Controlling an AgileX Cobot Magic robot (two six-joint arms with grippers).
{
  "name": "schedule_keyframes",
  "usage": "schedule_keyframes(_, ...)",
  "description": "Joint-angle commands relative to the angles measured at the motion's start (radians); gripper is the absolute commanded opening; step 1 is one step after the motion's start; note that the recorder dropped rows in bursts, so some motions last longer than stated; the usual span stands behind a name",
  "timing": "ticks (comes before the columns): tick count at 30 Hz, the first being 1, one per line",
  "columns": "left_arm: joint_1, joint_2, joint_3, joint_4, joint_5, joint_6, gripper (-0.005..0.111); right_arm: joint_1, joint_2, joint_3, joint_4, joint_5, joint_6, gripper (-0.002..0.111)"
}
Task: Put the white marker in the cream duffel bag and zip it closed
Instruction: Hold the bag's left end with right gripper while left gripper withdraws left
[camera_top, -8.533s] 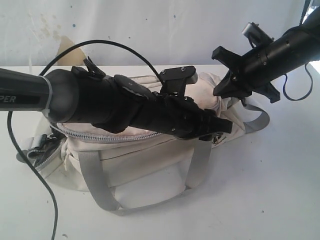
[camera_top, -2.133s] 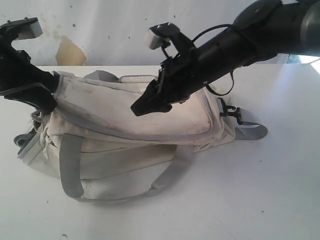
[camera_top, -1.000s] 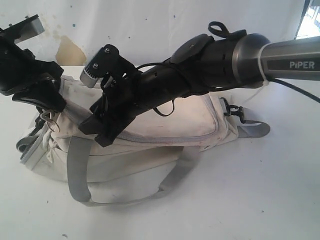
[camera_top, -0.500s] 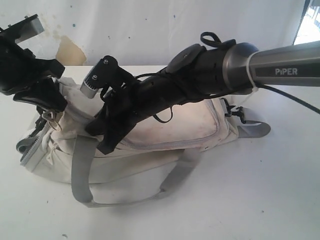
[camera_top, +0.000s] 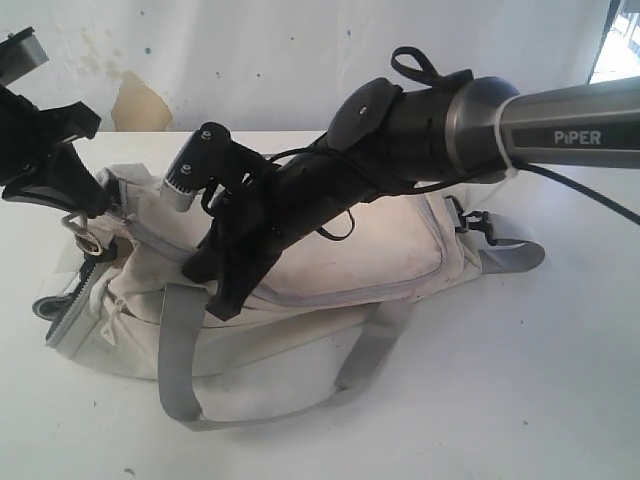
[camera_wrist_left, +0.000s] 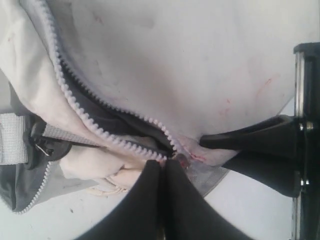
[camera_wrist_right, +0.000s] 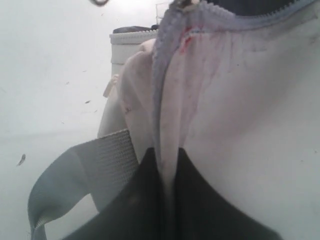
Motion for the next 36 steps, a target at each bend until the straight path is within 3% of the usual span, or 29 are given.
schedule_keyframes(1, 0.027, -0.013, -0.014, 0.016, -0.084, -0.009, 0.000, -0.002, -0.002, 0.014, -0.145, 0.062, -0.004, 0.000)
schedule_keyframes(8, 0.027, 0.023, -0.014, 0.033, -0.040, 0.000, 0.000, -0.002, -0.036, 0.014, -0.176, 0.064, -0.004, 0.000)
schedule_keyframes(15, 0.027, 0.030, -0.014, -0.048, 0.038, 0.251, 0.000, -0.002, -0.043, 0.014, -0.181, 0.054, 0.005, 0.000)
schedule_keyframes(22, 0.027, 0.037, -0.014, 0.224, -0.096, 0.048, 0.000, -0.002, -0.068, 0.014, -0.217, 0.064, 0.007, 0.000)
schedule_keyframes(30, 0.027, 0.037, -0.014, 0.245, -0.240, 0.040, 0.000, -0.002, -0.081, 0.014, -0.301, 0.120, 0.030, 0.000)
schedule_keyframes(36, 0.027, 0.037, -0.014, 0.262, -0.463, 0.034, 0.000, -0.002, -0.081, 0.014, -0.484, 0.128, 0.200, 0.000)
